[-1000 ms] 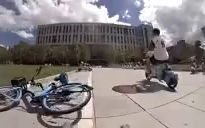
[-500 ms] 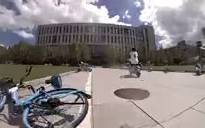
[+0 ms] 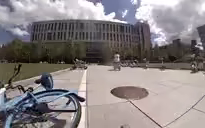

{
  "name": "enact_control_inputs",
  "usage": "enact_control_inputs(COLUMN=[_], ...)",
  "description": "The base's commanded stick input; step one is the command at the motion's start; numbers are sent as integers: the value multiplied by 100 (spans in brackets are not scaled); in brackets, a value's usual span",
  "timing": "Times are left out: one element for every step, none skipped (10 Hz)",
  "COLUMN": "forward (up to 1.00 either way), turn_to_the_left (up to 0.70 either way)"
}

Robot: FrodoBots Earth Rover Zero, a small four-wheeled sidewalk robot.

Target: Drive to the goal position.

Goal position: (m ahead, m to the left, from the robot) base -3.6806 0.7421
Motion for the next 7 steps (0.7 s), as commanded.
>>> enact_control_inputs(forward=[-70, -70, -70, -70, -70, -70, -70], turn_to_the_left=[0, 0, 0, 0, 0, 0, 0])
